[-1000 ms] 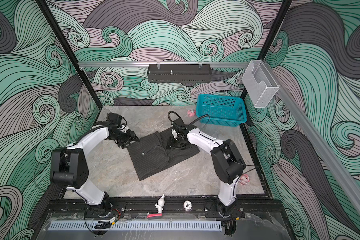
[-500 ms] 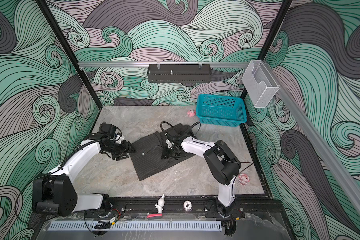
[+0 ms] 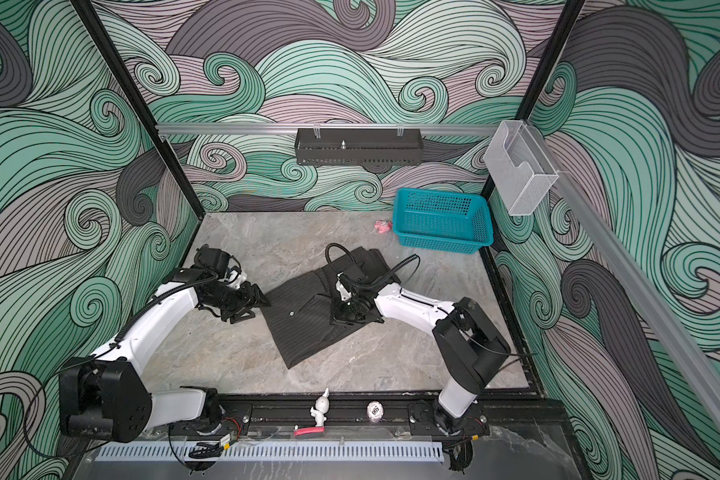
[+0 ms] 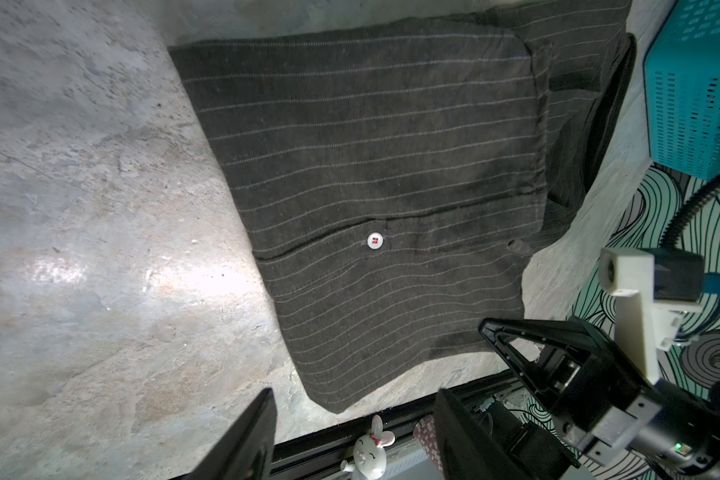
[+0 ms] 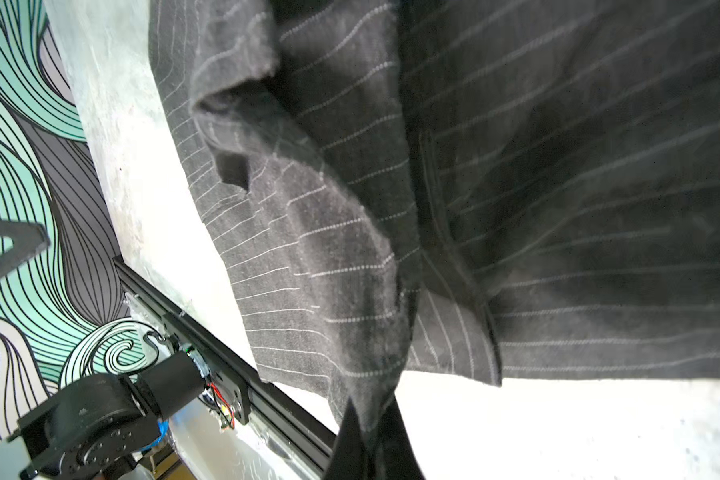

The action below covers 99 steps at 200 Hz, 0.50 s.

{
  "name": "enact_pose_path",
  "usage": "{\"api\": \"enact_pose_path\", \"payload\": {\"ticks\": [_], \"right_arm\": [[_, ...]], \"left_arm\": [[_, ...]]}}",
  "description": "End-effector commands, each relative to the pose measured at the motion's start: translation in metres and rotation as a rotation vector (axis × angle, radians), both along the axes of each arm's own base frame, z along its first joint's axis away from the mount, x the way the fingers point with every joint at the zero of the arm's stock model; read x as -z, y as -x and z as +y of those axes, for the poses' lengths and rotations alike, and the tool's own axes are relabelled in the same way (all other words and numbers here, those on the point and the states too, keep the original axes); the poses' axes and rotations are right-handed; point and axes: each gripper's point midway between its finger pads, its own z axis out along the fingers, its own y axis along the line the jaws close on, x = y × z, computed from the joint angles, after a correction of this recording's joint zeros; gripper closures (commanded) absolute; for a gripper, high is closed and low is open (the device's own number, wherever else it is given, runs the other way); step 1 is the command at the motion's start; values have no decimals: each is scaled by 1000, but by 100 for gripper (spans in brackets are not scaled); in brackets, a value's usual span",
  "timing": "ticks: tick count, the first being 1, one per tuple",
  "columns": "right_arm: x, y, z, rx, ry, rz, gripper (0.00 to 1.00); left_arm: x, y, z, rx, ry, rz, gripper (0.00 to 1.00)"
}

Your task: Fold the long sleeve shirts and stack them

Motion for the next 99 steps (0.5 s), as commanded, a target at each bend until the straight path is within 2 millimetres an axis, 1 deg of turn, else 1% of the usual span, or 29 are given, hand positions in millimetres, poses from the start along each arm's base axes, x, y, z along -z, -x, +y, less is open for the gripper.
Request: {"api": "enact_pose_path", "payload": {"ticks": [1, 19, 35, 51, 67, 72, 85, 99], "right_arm": [[20, 12, -7, 22, 42, 47, 100], [38, 15, -12, 22, 77, 67, 100], [47, 17, -19, 15, 112, 70, 100], [49, 16, -26, 7, 154, 51, 100], [44, 15, -28, -4, 159, 39, 100], [43, 14, -28, -6, 163, 34, 96], [33, 11, -31, -16, 177, 8, 78], [14, 4, -31, -25, 180, -44, 66]], "left_arm": [[2, 5, -1, 8, 11, 16, 36], [6, 3, -4, 7, 27, 22, 37], [9, 1, -5, 4, 37, 30, 37], [11, -1, -6, 1, 42, 35, 37], [13, -4, -9, -3, 60, 38, 37], [13, -4, -11, -5, 67, 38, 37], [14, -6, -15, -5, 78, 39, 38], [16, -8, -23, 0, 86, 37, 38]]}}
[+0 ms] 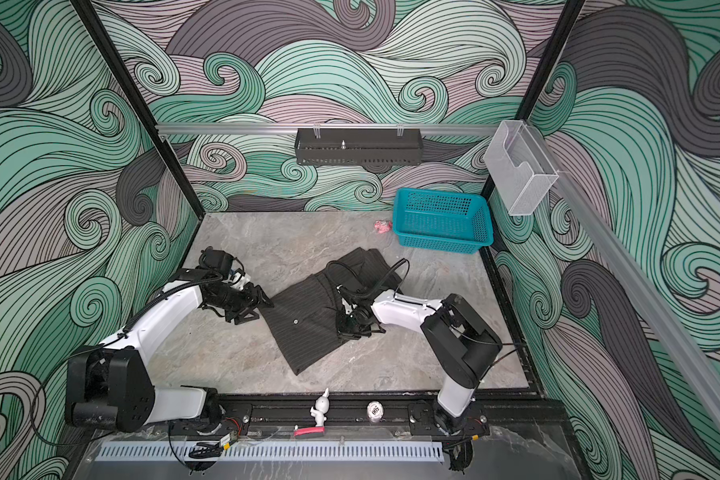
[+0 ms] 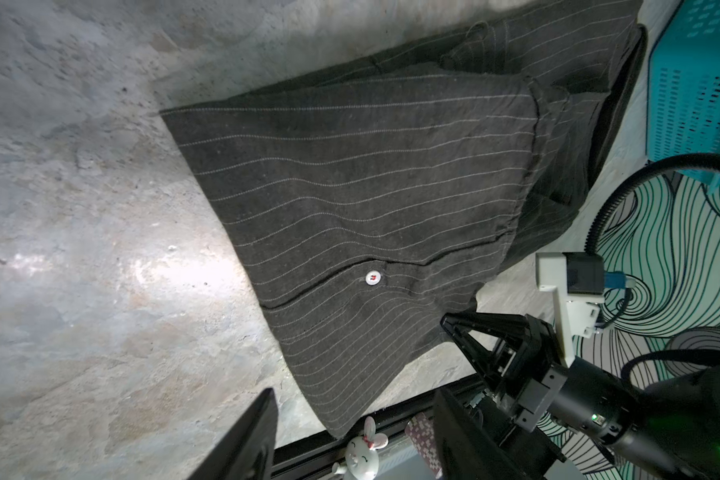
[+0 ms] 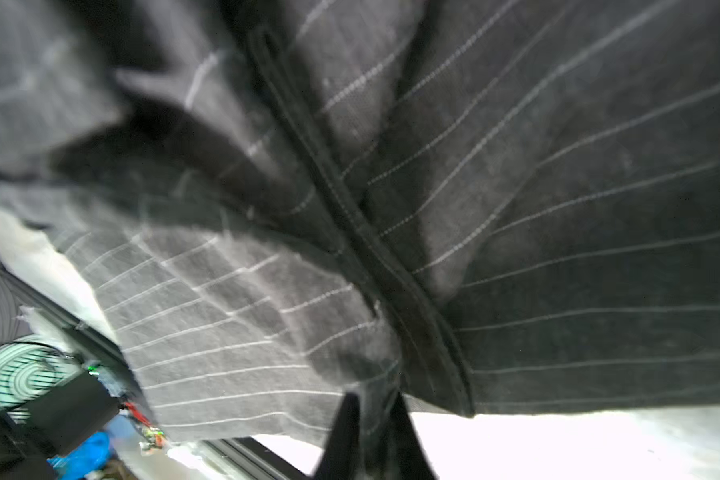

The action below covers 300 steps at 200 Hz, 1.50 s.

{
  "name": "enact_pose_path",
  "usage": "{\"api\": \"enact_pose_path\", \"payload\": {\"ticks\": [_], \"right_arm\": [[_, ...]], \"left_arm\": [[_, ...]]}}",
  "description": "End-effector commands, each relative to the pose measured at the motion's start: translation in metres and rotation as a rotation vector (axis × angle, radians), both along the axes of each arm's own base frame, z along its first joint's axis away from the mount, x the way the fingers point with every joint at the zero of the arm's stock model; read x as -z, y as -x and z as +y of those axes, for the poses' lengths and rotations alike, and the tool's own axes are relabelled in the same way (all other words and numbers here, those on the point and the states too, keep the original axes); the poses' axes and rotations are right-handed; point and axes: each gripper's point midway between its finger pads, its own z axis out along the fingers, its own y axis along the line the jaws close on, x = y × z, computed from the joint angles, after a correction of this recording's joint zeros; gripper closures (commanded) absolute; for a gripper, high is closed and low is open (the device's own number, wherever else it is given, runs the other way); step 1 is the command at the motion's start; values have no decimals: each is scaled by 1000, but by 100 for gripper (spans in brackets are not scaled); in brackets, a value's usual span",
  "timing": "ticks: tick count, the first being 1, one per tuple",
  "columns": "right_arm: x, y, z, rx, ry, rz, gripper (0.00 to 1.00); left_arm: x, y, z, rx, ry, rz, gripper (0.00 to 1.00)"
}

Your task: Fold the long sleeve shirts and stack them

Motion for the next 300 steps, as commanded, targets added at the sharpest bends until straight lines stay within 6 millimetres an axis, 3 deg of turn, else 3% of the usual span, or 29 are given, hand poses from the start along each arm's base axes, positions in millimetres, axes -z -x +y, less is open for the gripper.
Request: {"api": "enact_pose_path", "payload": {"ticks": [1, 16, 31, 66, 89, 108, 133, 157, 194, 226, 245, 263, 278, 300], "right_arm": [[-30, -13, -6, -23, 32, -95, 66], [-55, -25, -4, -41, 34, -161, 57], [-74, -39, 5, -77, 33, -218, 56], [-79, -74, 37, -187, 34, -257, 65], [-62, -93, 56, -245, 51, -253, 73], [-37, -104, 56, -241, 77, -212, 76], [-11, -107, 41, -204, 120, -155, 77], [8, -93, 29, -177, 141, -88, 77], [27, -69, 41, -91, 51, -12, 76], [26, -73, 68, -25, -30, -11, 75], [8, -86, 80, -12, -60, -59, 73], [-22, -99, 80, -13, -60, -152, 66], [-45, -105, 71, -19, -46, -227, 62], [-54, -101, 46, -4, 6, -255, 59]], "left_arm": [[1, -4, -15, 2, 40, 0, 38], [6, -5, -28, 9, 56, 6, 38], [17, -3, -45, 7, 91, 28, 39], [52, 5, -68, -17, 134, 92, 43], [69, 14, -78, -8, 147, 131, 44], [87, 26, -75, -1, 127, 184, 46], [108, 40, -56, 17, 49, 259, 46], [116, 35, -30, 15, -27, 284, 46], [106, 0, 6, 2, -110, 254, 44], [90, -42, 23, -31, -104, 208, 42], [70, -67, 23, -23, -84, 148, 40], [37, -83, 20, 7, -67, 52, 37], [11, -83, 25, 34, -98, -24, 34], [-9, -71, 39, 52, -149, -81, 30]]}}
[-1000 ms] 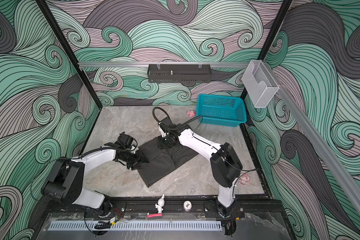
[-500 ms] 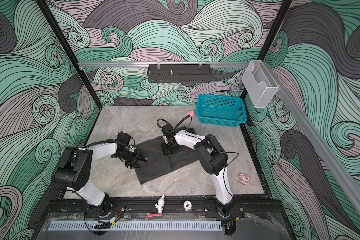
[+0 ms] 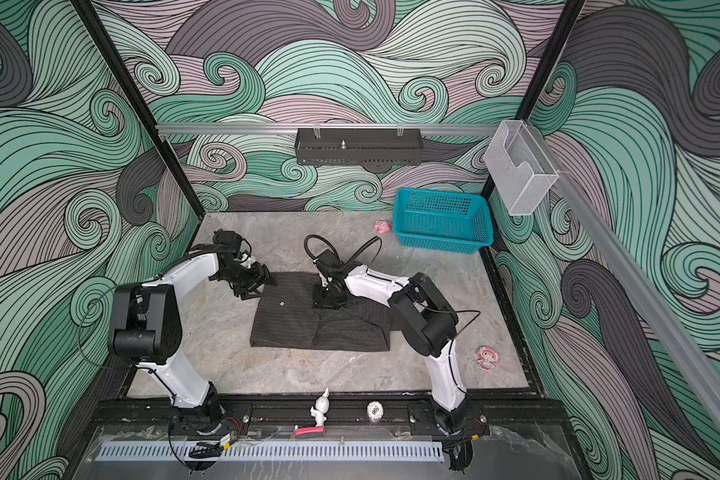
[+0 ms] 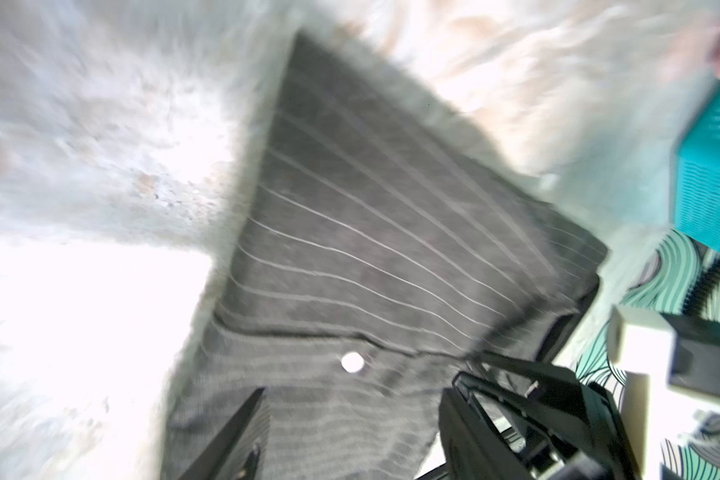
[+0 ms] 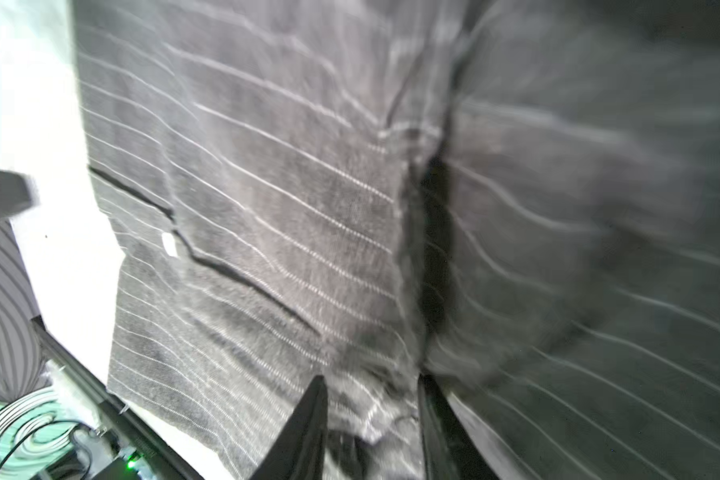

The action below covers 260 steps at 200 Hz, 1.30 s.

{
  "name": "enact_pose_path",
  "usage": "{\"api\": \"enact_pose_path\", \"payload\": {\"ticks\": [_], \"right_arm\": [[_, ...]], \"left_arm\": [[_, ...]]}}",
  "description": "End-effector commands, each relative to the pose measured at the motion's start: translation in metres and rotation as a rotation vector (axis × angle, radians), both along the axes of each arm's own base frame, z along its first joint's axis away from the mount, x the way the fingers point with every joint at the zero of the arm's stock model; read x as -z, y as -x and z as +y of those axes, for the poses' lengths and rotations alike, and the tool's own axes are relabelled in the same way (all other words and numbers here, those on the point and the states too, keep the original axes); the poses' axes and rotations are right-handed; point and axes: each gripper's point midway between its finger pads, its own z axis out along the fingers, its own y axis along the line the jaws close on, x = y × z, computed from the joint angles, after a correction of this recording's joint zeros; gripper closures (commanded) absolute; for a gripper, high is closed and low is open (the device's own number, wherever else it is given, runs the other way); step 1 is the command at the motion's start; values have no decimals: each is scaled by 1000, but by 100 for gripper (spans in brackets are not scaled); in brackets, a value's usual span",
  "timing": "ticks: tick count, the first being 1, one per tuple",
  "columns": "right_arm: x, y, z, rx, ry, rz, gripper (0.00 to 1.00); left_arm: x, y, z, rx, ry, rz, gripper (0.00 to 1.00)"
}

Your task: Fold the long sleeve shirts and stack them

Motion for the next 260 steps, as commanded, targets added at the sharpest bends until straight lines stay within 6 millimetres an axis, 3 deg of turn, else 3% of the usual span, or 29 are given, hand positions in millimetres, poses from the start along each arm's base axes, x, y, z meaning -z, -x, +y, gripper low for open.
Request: {"api": "enact_pose_path", "payload": {"ticks": [1, 31, 50, 80, 138, 187, 260], "right_arm": [[-31, -6, -27, 34, 46, -90, 59], [-3, 5, -78, 135, 138, -25, 59], [22, 14, -112, 193, 193, 52, 60], [44, 23, -149, 244, 238, 139, 60], [45, 24, -194, 314, 234, 195, 61], [31, 16, -201, 317, 207, 173, 61], [1, 13, -193, 292, 151, 121, 61]], "left_arm": [[-28, 21, 18, 49, -76, -43, 30], [-17, 40, 40, 33, -130, -20, 28], [-6, 46, 41, 3, -105, 7, 28], [10, 55, 41, -11, -88, 49, 28], [40, 66, 32, 40, -43, 34, 30], [51, 58, 22, 92, -15, -19, 33], [67, 19, -6, 135, -8, -49, 40]]}}
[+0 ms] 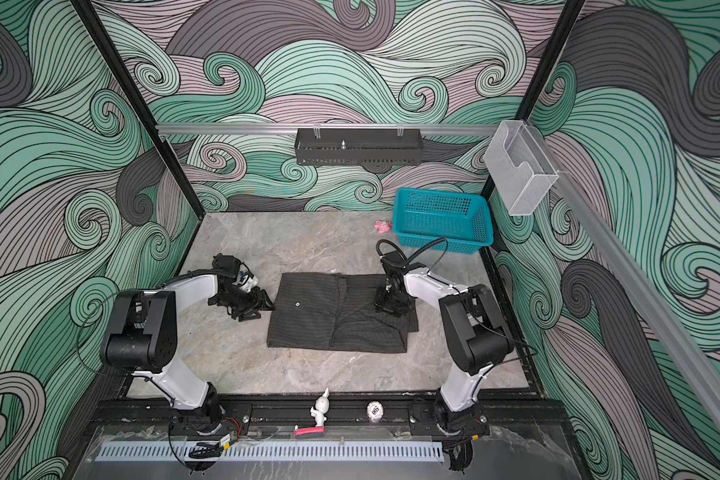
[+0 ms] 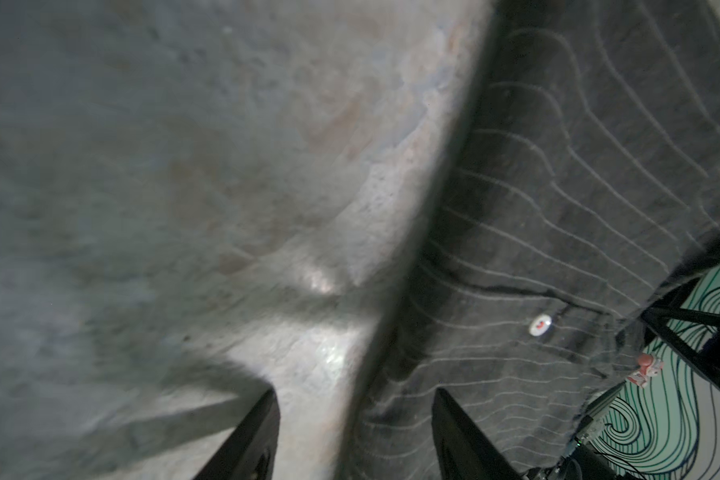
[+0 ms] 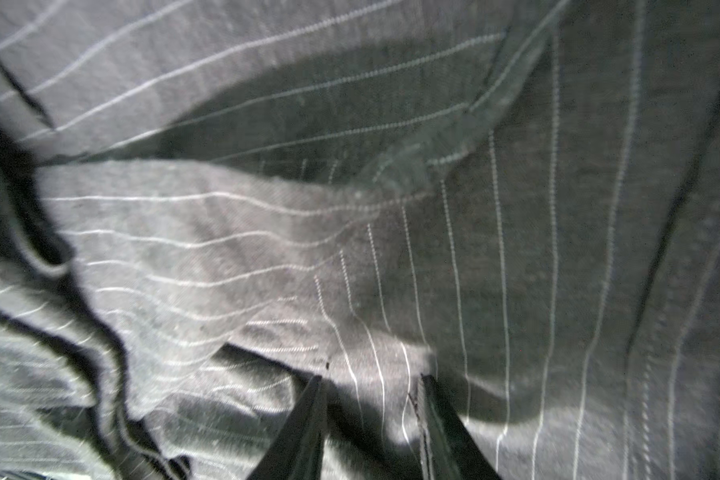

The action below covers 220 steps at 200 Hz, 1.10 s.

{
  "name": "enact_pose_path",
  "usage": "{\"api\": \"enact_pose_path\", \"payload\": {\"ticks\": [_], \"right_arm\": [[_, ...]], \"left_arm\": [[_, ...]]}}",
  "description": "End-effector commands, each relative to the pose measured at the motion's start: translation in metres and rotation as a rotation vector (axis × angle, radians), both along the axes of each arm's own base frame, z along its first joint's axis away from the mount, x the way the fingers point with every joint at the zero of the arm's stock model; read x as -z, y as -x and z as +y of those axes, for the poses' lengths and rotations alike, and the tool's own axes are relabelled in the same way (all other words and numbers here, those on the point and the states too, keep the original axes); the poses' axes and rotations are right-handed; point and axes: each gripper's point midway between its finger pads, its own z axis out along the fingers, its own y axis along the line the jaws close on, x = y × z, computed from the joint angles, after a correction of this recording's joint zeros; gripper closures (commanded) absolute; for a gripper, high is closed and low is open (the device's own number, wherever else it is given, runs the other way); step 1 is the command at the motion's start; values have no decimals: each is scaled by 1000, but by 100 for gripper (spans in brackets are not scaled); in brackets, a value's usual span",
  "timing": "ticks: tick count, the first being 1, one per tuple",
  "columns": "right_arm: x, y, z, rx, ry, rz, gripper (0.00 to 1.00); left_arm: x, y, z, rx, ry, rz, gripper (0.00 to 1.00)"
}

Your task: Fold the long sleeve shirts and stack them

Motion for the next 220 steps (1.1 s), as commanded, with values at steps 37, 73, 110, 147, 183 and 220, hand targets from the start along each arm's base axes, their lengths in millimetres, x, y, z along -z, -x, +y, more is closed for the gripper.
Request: {"api": "enact_pose_path", "payload": {"ticks": [37, 73, 110, 147, 183, 220], "right_arm": [[-47, 4, 37, -56, -110, -90, 61], [-53, 5, 102, -110, -213, -108, 62], [-28, -1, 137, -122, -257, -59, 63], [11, 3, 147, -131, -232, 22, 64], [30, 8, 147, -126, -223, 61, 65], [40, 12, 151, -122, -221, 88, 66]], "left_arm": [[13, -28, -11, 16, 22, -16, 43], [24, -21, -13, 16, 23, 35, 44], [28, -12, -16, 28, 16, 70, 45], [36, -4, -21, 40, 22, 108, 45], [43, 8, -25, 48, 24, 168, 48], [36, 12, -25, 50, 25, 153, 48]]}}
